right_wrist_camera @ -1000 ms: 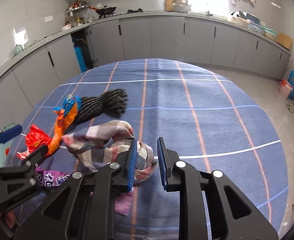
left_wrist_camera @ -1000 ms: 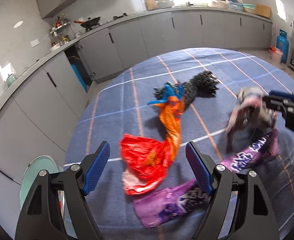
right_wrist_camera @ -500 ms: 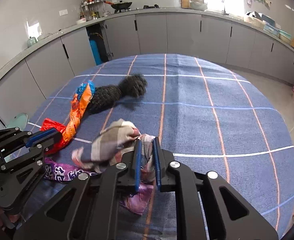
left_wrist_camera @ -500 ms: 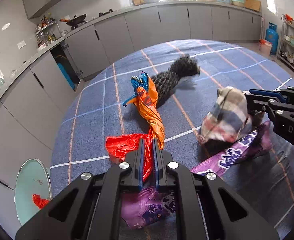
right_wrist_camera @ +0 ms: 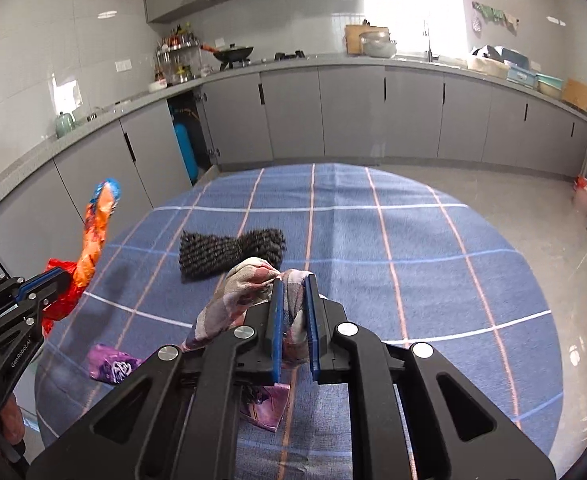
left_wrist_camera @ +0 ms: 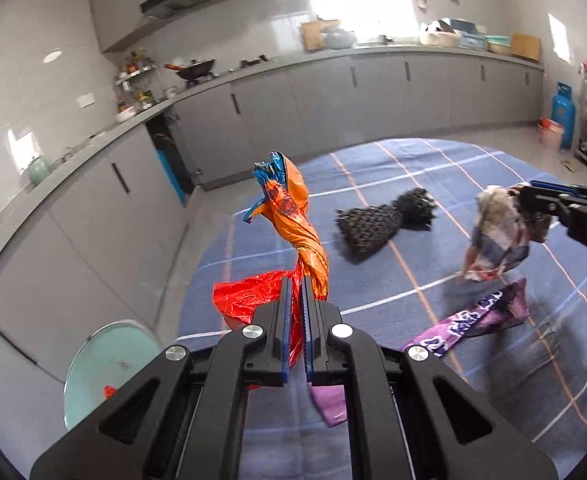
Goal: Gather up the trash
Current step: 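Lift the orange-red plastic bag with the left tool while the right tool lifts the plaid cloth, then carry the orange bag and plaid cloth over the teal bin and open both tools, then move both tools back to the table over the remaining trash, then grasp the purple printed bag with the right tool while the left tool grasps the black mesh scrubber, then carry the black scrubber and purple bag over the teal bin and open both tools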
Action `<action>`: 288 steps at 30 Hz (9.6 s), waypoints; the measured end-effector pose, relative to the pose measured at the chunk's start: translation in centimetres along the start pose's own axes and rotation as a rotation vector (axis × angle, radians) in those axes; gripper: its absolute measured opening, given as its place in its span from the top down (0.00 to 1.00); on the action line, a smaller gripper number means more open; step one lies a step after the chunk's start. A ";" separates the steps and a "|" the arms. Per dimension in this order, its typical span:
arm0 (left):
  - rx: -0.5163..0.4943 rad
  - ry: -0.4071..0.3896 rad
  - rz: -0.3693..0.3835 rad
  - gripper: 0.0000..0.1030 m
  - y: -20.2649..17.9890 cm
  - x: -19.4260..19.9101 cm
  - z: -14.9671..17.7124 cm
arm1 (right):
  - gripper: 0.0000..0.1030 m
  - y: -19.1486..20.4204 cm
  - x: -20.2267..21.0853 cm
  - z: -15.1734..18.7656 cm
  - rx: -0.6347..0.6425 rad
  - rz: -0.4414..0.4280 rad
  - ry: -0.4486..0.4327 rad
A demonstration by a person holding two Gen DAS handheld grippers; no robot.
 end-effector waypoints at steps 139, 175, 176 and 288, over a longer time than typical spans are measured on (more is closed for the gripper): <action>0.286 0.260 -0.683 0.48 22.8 1.9 14.4 | 0.52 31.6 -6.5 5.7 0.429 -0.376 0.070; 0.135 0.115 -0.358 0.05 3.4 -0.2 7.5 | 0.38 5.9 -2.6 7.5 0.487 -0.111 0.180; 0.133 0.115 -0.356 0.05 3.4 -0.2 7.4 | 0.38 6.5 -3.0 7.8 0.517 -0.118 0.198; 0.321 0.154 -0.462 0.77 17.6 3.4 9.6 | 0.89 24.3 -3.2 4.5 0.427 -0.209 0.070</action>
Point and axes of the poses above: each gripper's, at about its wrist camera, not at the fingertips, and x roughly against the way its jaws point, y to its left, z to its underside, the point moved 4 cm from there along -x, roughly the way its jaws point, and after that the axes turned 6 degrees about -x, right-handed, at the moved point
